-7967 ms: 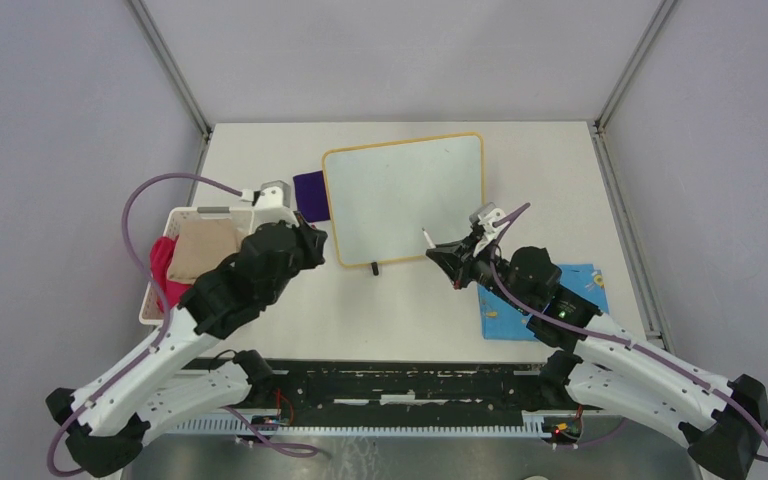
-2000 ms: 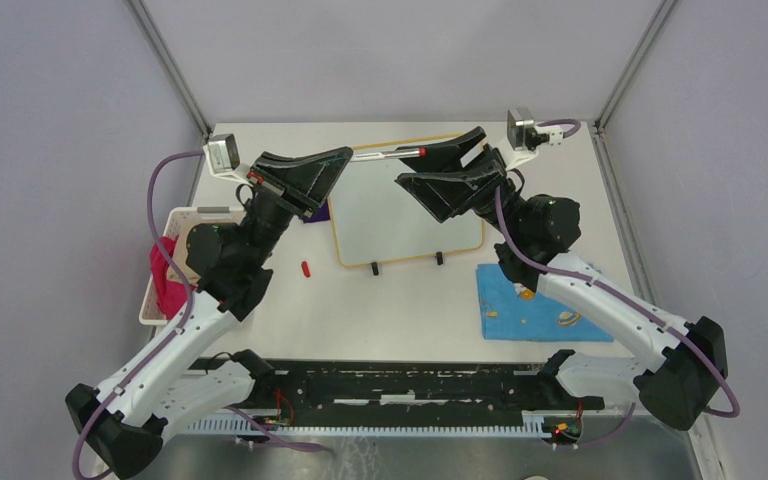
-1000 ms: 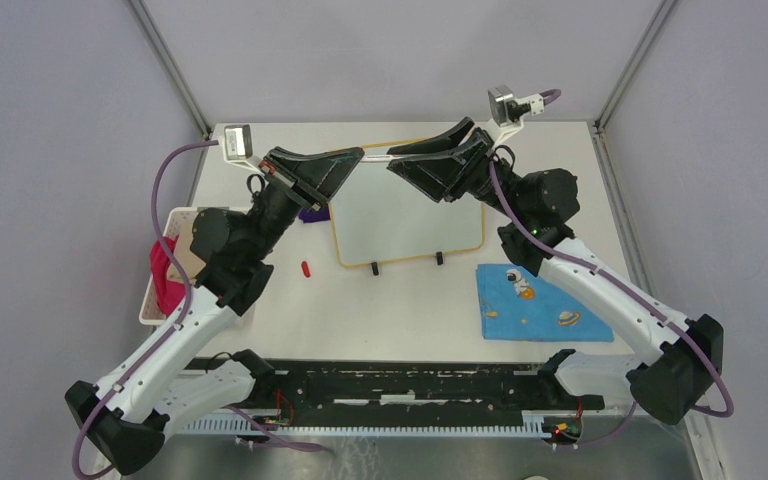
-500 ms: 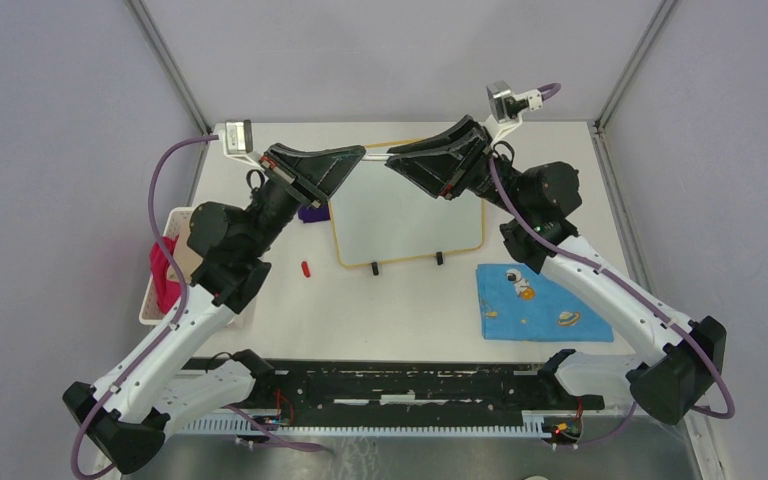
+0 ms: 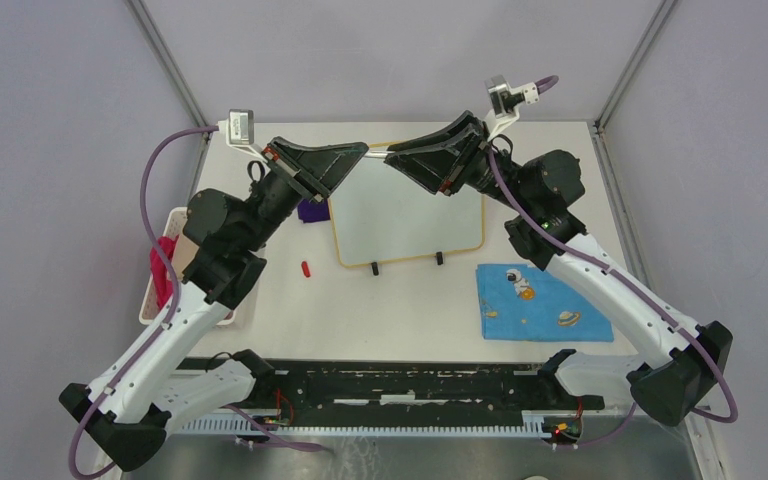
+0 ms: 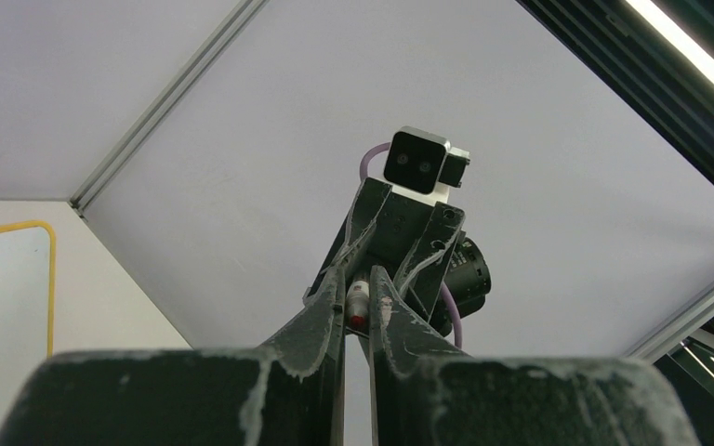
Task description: Write a sentence on the whiteboard
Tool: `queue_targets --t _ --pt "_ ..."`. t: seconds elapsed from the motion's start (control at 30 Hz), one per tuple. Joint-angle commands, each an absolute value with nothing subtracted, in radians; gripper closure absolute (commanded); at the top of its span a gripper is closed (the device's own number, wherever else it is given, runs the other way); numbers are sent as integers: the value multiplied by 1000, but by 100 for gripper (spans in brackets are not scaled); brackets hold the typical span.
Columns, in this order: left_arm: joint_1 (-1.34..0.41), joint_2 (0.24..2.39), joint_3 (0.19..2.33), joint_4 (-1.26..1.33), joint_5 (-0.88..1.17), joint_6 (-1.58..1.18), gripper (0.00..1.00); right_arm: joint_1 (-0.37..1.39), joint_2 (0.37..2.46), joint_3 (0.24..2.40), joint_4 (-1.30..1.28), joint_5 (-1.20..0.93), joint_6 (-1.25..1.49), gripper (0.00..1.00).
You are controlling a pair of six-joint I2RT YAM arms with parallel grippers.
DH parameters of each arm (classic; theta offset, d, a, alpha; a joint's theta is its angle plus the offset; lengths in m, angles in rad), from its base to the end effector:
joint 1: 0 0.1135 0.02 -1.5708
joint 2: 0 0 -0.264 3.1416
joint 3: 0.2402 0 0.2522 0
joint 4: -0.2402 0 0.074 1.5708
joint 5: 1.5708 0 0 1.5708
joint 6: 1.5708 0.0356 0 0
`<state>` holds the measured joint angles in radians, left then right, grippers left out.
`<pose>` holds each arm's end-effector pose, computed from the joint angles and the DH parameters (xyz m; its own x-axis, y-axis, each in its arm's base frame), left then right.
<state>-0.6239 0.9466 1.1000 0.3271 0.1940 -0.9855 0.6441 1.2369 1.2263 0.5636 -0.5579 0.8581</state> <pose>0.1544 -0.1196 0.4748 -0.3862 -0.7297 -0.5642 0.7060 0.1597 -0.6899 0.2028 0.1758 0.4750 -0.3834 0.5148 -0.7668 -0.8864 0.0281 0.4620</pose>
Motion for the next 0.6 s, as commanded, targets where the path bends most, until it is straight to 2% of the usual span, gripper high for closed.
queue_targets --t 0.0,0.2,0.43,0.57 --pt "-623 941 1136 310 212 -933 98 629 1204 1216 679 -582 922 62" --pt "-623 934 1125 305 209 -936 98 619 1207 1188 766 -592 993 59" --pt "-624 939 1124 302 206 -936 98 619 1210 1190 779 -595 1008 71" --pt "-623 948 1129 298 215 -937 98 620 1210 1190 778 -597 1007 72"
